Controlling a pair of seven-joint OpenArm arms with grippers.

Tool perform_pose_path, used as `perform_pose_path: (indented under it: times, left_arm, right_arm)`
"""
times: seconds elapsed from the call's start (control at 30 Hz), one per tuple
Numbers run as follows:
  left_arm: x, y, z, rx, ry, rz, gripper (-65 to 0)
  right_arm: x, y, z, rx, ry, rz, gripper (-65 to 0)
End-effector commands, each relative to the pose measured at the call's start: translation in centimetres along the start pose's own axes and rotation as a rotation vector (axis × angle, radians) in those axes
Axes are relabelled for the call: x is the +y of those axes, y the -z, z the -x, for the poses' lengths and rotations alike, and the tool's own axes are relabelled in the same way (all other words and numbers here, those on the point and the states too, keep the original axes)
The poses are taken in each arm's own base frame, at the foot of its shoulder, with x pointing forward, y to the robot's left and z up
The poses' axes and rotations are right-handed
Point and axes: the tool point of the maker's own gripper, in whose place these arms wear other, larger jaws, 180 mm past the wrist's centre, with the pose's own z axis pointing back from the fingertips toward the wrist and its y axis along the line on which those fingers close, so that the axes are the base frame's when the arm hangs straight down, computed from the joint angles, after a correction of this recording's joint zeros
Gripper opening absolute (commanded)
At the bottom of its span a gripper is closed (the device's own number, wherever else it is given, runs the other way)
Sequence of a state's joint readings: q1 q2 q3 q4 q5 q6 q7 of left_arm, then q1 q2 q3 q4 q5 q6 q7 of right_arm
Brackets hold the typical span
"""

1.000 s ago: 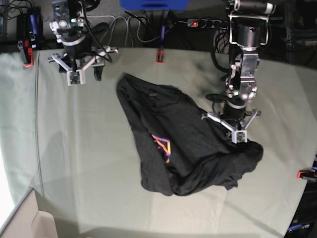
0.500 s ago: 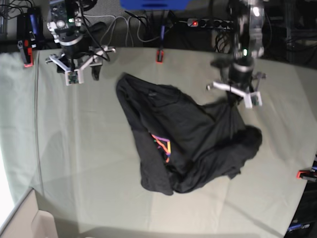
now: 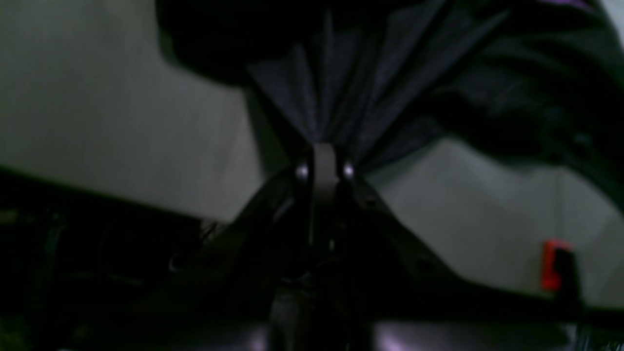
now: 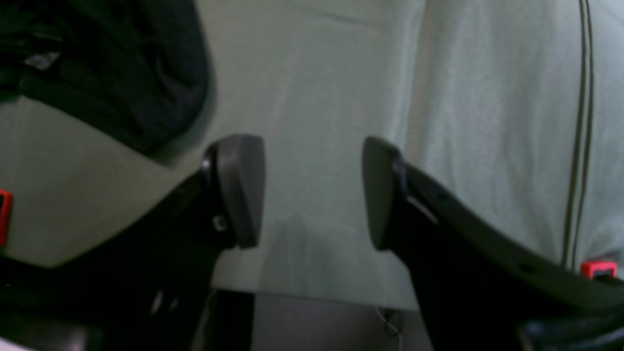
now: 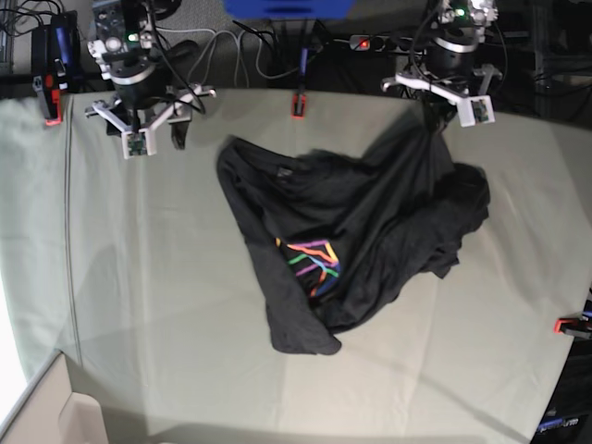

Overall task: Layout the t-shirt on the table in an organized manner, then fold the t-shirt properly
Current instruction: 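Regrasp a shirt edge with the left gripper and lift it, then grasp another shirt edge with the right gripper and pull it away from the left gripper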

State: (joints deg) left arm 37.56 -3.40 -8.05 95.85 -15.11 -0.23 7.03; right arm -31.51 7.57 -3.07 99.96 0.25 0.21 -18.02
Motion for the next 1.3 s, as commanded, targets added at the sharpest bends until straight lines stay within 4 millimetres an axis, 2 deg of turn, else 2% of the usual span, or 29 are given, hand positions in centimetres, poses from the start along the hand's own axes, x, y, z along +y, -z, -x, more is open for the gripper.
perform_pose_path:
  times: [0.0,0.17,0.27,0.4,0.5,0.67,0.73,0.9,1.13,1.27]
  left_arm:
    - [0.4,-0.2,0.2,-0.003,0.005,-0.008,-64.7]
    - [0.9,0.2,2.0,0.044,0.003,-0.022,-64.7]
    - [1.1,0.3,2.8,0.064,-0.001,-0.027,-64.8]
    - [0.9,0.5,2.3,0.053,0.0,-0.021,-64.6]
    - [0.8,0.5,1.9,0.044,0.002,-0.018,-64.5]
    - [0.6,0.4,1.2,0.025,0.005,-0.01,-64.0]
    - [0.5,0.4,0.8,0.016,0.005,-0.007,-60.2]
    - [0.4,0.4,0.8,0.016,0.004,-0.007,-45.7]
    - [0.5,0.4,0.7,0.013,0.004,-0.009,-45.5]
    - [0.1,0.3,-0.6,-0.021,0.005,0.002,-45.3]
  right_arm:
    - [-0.1,-0.2,-1.0,-0.038,-0.005,0.0,-32.5]
    - [0.2,-0.2,-1.1,-0.041,-0.004,-0.006,-32.5]
    - [1.5,-0.2,-1.1,-0.043,-0.009,-0.04,-32.5]
    - [3.7,-0.3,-1.3,-0.047,-0.017,-0.096,-32.6]
    - [4.8,-0.1,-2.5,-0.073,-0.024,-0.123,-32.6]
    - [4.9,0.6,-4.2,-0.111,-0.028,-0.125,-32.2]
    - [5.0,0.8,-4.7,-0.123,-0.03,-0.127,-32.1]
    - [5.0,2.4,-3.4,-0.079,-0.031,-0.125,-32.1]
    - [8.8,3.6,-2.1,-0.039,-0.066,-0.215,-32.1]
    - [9.9,4.3,-1.1,-0.01,-0.088,-0.241,-32.1]
